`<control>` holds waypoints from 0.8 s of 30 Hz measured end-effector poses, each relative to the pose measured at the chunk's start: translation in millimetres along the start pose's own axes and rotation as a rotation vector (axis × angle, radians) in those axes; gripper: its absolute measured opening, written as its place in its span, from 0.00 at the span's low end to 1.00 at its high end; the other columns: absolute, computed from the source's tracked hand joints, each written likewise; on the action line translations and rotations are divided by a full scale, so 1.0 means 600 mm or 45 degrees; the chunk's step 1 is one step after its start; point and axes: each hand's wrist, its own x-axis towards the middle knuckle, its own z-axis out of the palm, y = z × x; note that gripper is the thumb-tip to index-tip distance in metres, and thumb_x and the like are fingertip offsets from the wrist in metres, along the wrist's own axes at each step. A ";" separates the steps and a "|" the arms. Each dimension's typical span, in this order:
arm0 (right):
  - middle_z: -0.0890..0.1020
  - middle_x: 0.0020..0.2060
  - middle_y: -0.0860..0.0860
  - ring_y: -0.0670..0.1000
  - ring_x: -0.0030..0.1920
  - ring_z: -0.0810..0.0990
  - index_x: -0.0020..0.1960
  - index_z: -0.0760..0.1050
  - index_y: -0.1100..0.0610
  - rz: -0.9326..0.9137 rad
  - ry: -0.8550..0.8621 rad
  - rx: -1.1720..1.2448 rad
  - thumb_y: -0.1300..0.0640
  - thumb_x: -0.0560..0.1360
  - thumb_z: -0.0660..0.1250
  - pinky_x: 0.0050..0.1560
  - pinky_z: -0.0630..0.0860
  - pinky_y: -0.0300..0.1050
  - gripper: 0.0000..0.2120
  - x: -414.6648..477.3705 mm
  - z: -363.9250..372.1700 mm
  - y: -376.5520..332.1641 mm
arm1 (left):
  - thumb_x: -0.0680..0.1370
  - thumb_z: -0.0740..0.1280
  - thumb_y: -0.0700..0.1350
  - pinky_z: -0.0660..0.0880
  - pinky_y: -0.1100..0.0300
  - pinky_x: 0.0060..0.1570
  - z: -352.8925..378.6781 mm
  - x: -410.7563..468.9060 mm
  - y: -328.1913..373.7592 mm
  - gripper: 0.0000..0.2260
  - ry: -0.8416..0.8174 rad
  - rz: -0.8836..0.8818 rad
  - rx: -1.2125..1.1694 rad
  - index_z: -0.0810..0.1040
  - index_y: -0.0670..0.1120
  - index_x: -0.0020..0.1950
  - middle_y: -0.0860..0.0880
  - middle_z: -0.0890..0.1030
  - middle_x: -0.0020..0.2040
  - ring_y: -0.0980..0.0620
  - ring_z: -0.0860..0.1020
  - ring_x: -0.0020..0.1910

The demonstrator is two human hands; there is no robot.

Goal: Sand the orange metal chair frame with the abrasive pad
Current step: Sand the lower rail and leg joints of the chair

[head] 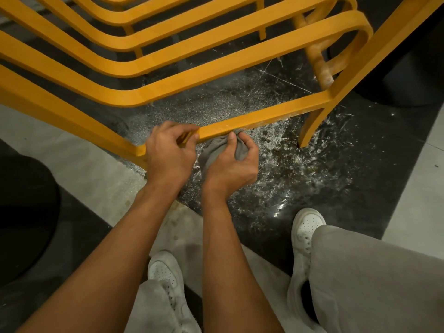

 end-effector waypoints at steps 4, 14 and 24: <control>0.88 0.45 0.50 0.35 0.44 0.83 0.50 0.85 0.61 -0.005 -0.060 -0.080 0.61 0.76 0.77 0.46 0.79 0.30 0.04 -0.010 -0.003 0.007 | 0.80 0.74 0.47 0.77 0.52 0.62 0.011 0.008 0.024 0.10 -0.075 0.078 -0.056 0.87 0.51 0.61 0.52 0.84 0.57 0.50 0.79 0.60; 0.83 0.42 0.47 0.26 0.42 0.79 0.50 0.83 0.66 -0.127 -0.067 -0.125 0.65 0.77 0.75 0.41 0.75 0.23 0.04 0.018 -0.005 0.002 | 0.79 0.76 0.47 0.66 0.70 0.54 0.022 0.009 0.020 0.10 -0.026 0.077 -0.079 0.87 0.51 0.61 0.53 0.84 0.54 0.51 0.78 0.56; 0.83 0.42 0.47 0.29 0.40 0.80 0.49 0.82 0.64 -0.122 -0.037 -0.156 0.65 0.77 0.75 0.41 0.78 0.27 0.03 0.039 -0.002 -0.003 | 0.79 0.76 0.45 0.75 0.59 0.51 0.022 0.008 0.022 0.10 -0.036 0.065 -0.130 0.87 0.50 0.60 0.54 0.83 0.52 0.50 0.80 0.53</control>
